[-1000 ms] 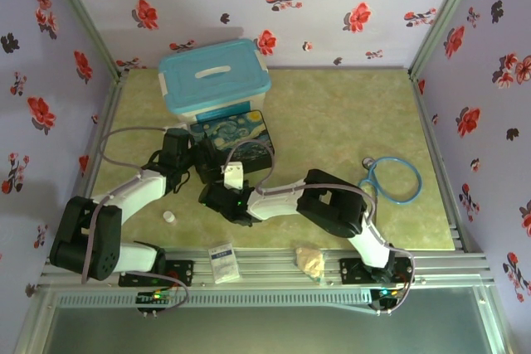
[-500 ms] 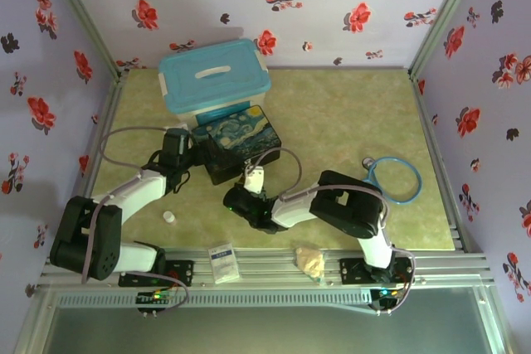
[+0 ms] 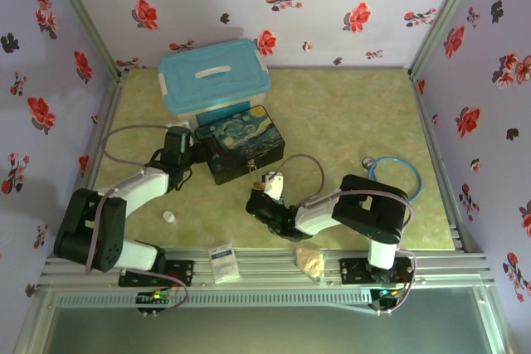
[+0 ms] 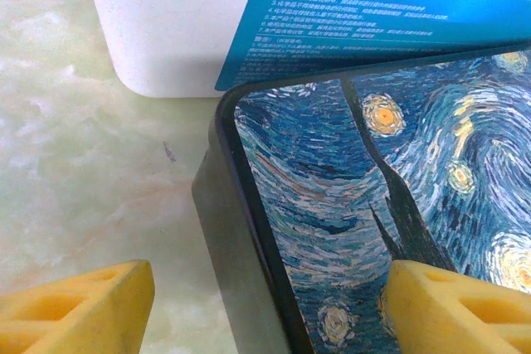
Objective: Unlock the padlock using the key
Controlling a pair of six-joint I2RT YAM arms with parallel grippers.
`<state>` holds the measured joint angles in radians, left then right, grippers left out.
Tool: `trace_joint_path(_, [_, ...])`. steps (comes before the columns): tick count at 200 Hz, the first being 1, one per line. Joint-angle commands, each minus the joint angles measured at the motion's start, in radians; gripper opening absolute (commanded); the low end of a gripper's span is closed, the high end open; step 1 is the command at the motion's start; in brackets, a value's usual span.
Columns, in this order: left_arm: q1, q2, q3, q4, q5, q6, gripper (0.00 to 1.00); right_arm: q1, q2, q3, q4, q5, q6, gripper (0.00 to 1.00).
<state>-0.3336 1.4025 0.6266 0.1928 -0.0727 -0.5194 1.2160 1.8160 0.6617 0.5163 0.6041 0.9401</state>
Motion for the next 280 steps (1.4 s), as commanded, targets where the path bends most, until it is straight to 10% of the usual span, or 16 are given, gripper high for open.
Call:
trace_joint_path(1, [0.01, 0.04, 0.004, -0.033, 0.0, 0.022, 0.73, -0.033, -0.021, -0.071, 0.071, -0.048, -0.01, 0.11])
trace_joint_path(75, [0.011, 0.072, 0.017, -0.009, 0.044, 0.035, 0.71, -0.059, -0.02, -0.024, 0.024, -0.061, -0.042, 0.07])
trace_joint_path(120, [0.01, 0.085, 0.022, 0.006, 0.072, 0.026, 0.7, 0.032, 0.014, 0.094, -0.135, 0.147, 0.221, 0.05])
trace_joint_path(229, [-0.055, 0.067, -0.026, 0.073, 0.065, -0.126, 0.76, 0.042, 0.217, 0.165, 0.125, 0.203, 0.325, 0.0])
trace_joint_path(280, [-0.055, 0.11, -0.028, 0.033, 0.036, -0.062, 0.44, 0.014, 0.293, 0.131, 0.45, 0.083, 0.195, 0.0])
